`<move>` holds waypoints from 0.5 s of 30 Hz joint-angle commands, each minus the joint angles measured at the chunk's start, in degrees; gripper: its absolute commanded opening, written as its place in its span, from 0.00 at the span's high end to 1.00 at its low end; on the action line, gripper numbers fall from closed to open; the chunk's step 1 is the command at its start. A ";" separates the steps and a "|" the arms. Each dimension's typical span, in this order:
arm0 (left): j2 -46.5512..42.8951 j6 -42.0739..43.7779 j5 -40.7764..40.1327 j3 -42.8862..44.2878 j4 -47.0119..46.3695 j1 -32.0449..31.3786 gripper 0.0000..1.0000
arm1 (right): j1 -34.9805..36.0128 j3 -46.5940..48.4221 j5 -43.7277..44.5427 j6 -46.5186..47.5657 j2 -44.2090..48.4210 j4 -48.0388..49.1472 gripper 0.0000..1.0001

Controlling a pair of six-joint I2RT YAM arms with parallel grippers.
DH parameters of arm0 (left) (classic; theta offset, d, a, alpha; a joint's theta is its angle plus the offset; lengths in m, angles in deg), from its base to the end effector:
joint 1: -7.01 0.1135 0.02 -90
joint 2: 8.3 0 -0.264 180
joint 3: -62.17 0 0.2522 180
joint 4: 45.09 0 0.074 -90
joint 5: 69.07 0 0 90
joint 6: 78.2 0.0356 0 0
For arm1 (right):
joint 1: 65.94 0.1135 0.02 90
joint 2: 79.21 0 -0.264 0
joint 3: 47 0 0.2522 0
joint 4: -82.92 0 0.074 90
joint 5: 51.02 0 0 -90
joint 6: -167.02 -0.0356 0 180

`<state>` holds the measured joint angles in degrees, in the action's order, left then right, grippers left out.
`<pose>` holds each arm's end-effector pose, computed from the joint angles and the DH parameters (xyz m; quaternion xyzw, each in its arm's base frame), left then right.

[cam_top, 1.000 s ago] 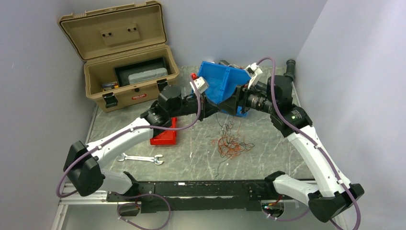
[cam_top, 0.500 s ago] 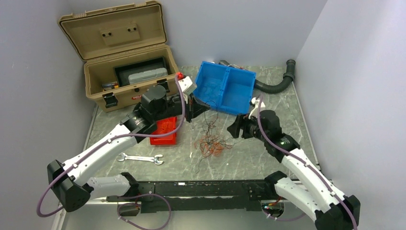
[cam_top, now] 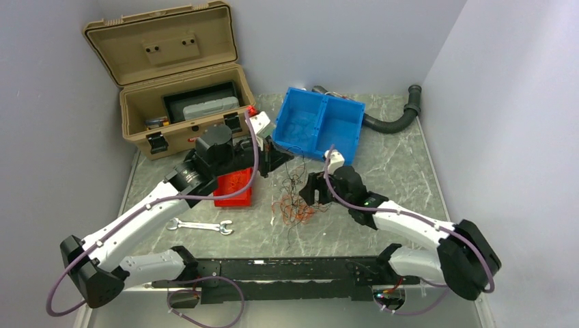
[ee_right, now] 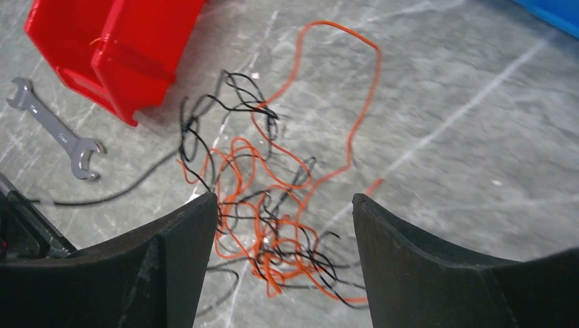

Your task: Untangle the cables

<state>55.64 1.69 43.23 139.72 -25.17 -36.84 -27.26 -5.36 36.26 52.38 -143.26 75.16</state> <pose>0.1748 -0.1867 0.3983 0.3356 0.6620 -0.4253 0.5179 0.1803 0.1465 0.1997 -0.1177 0.8586 0.2792 0.4136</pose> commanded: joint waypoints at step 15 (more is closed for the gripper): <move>-7.93 2.02 -12.45 4.33 11.43 1.97 1.00 | 5.14 3.72 28.03 -16.20 -17.89 7.47 0.91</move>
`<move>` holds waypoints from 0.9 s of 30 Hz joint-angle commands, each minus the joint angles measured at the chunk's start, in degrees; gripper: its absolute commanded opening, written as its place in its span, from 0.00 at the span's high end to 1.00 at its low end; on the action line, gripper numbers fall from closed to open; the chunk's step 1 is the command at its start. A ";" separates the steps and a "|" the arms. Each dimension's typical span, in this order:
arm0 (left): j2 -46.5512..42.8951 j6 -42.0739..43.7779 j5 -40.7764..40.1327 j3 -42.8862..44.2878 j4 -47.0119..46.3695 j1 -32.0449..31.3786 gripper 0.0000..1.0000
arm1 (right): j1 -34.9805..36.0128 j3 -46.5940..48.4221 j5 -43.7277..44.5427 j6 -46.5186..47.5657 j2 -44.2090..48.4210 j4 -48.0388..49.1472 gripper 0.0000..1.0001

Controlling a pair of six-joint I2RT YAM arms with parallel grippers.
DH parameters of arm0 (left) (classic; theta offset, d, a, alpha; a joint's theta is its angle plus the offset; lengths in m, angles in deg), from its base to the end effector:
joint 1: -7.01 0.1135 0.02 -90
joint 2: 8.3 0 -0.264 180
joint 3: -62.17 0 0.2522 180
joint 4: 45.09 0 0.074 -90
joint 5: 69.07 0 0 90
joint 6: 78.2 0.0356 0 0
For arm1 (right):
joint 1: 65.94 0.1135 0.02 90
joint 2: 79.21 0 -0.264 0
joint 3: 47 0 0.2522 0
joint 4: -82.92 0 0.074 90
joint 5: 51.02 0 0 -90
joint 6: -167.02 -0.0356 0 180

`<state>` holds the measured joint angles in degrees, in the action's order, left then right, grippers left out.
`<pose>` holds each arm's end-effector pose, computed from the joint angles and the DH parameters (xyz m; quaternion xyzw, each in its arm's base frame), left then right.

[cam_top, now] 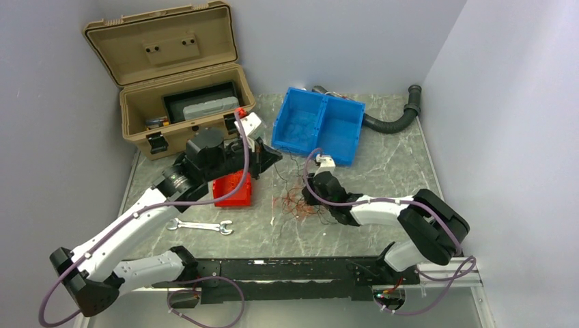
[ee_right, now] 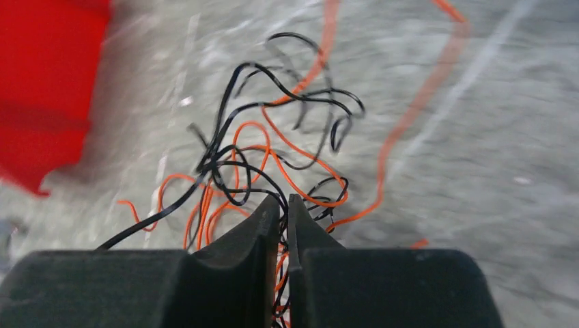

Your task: Untangle the cables

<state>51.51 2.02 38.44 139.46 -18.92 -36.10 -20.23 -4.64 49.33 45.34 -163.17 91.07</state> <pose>0.1639 -0.1681 0.4011 0.3100 0.6899 -0.3901 0.5251 0.1944 0.1901 0.1485 -0.0647 0.8757 0.2329 0.4179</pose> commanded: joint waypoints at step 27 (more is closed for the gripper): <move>-13.25 5.00 -7.21 11.15 14.40 20.09 1.00 | -26.02 3.55 8.49 -1.61 41.16 -40.37 0.36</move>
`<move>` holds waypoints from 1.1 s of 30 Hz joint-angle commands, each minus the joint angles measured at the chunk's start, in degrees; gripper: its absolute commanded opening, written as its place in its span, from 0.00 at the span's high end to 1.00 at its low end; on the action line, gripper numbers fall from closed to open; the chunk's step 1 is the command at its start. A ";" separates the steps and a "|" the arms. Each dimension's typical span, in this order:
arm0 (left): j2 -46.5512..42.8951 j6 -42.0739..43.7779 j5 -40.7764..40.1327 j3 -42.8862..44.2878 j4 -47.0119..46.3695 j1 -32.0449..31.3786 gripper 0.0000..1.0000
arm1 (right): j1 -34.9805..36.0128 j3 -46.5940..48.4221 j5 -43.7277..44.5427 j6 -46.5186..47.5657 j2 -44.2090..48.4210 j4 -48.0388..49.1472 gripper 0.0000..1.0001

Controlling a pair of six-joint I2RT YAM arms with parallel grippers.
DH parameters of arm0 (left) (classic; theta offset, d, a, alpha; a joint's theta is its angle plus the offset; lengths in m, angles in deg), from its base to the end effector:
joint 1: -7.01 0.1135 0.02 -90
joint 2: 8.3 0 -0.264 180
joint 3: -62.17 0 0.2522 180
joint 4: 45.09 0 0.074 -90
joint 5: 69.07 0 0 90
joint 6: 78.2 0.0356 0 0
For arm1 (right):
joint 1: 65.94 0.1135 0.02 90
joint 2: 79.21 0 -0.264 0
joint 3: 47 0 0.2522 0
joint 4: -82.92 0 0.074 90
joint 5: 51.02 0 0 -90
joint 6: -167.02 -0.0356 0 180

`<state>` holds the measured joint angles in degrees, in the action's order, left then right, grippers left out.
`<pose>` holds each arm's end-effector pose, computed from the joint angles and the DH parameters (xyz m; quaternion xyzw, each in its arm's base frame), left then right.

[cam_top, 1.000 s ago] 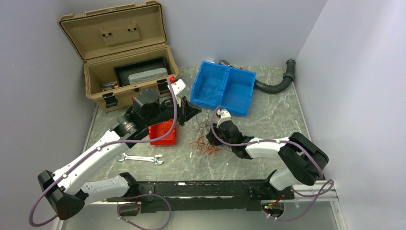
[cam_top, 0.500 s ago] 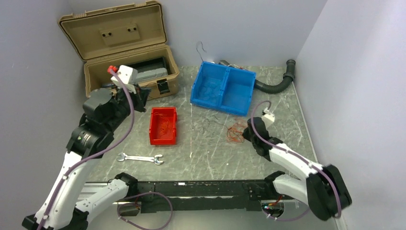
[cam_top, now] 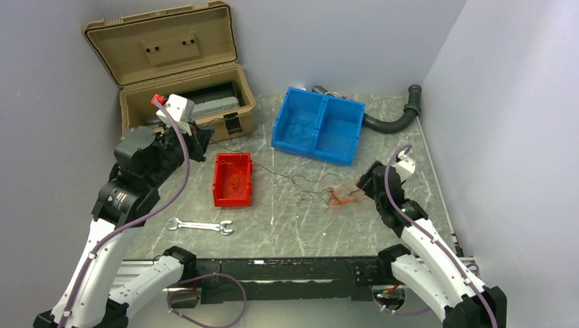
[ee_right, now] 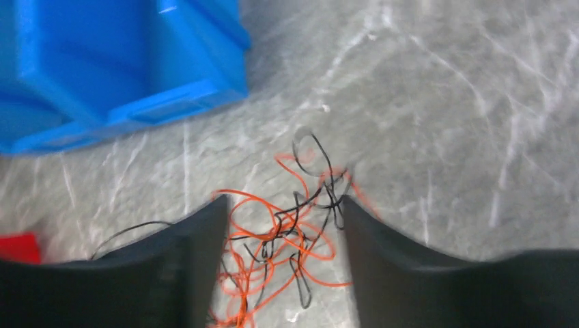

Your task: Untangle the cables

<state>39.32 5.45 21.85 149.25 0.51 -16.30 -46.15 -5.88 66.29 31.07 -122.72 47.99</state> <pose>0.1336 -0.0582 0.4571 0.1150 0.7350 -0.1768 0.6444 0.1603 0.0403 0.2207 0.2991 0.8245 0.0563 0.4770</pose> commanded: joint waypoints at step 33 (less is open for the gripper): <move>-1.39 5.06 17.28 1.11 -6.28 0.28 1.00 | 22.07 24.33 -28.20 22.86 -49.11 15.92 0.05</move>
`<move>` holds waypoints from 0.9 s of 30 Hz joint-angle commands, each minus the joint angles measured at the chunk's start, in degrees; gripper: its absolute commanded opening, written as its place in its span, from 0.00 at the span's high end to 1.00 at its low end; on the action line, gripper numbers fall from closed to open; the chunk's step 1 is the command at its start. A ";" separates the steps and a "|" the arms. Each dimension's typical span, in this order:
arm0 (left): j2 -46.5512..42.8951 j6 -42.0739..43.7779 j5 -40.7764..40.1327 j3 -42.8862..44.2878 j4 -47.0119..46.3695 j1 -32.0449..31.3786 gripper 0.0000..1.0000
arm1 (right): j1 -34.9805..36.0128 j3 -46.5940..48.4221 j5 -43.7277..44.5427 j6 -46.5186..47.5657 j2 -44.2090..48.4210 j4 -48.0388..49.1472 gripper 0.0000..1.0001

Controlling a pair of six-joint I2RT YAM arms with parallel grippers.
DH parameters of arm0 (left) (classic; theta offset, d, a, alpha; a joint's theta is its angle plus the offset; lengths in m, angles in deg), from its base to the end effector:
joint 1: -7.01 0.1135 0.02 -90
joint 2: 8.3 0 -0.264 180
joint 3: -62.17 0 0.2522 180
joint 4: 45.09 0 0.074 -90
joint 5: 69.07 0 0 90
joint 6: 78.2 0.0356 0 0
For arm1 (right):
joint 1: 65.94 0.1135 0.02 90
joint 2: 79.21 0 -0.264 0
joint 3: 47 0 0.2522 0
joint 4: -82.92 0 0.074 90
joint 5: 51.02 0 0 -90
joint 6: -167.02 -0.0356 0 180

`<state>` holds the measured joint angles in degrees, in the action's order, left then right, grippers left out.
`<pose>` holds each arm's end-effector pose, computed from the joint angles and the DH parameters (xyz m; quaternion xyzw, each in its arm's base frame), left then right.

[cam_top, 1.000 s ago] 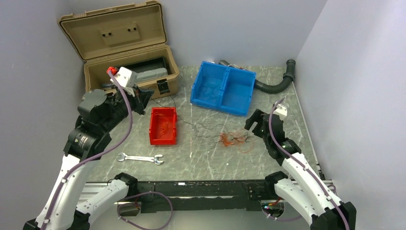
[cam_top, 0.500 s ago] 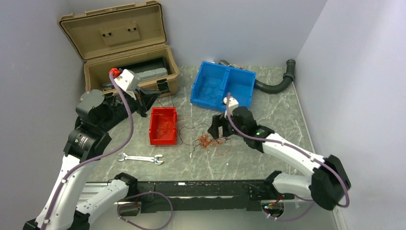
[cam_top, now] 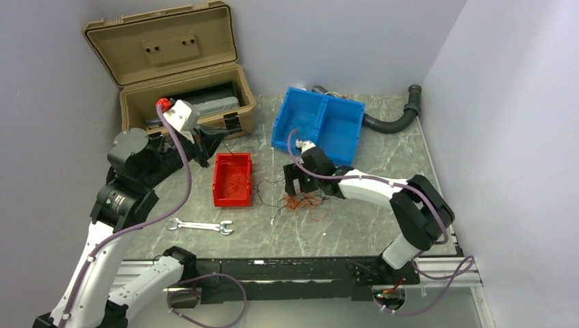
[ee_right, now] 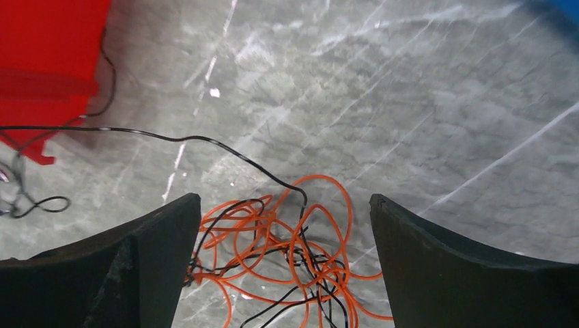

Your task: Untangle the cables

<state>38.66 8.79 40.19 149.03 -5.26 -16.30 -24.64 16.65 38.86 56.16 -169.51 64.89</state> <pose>0.1248 -0.0665 0.4684 0.2393 0.6650 -0.2739 0.6523 0.2439 0.2144 0.1873 -0.1641 0.9081 0.1997 0.3295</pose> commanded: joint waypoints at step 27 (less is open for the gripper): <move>5.61 -17.54 -15.05 -6.44 3.40 27.78 1.00 | -35.45 -14.97 26.52 -34.62 32.39 -26.08 1.00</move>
<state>44.85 -2.05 25.81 142.37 0.16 7.83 -56.53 2.90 59.36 27.66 -140.73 45.28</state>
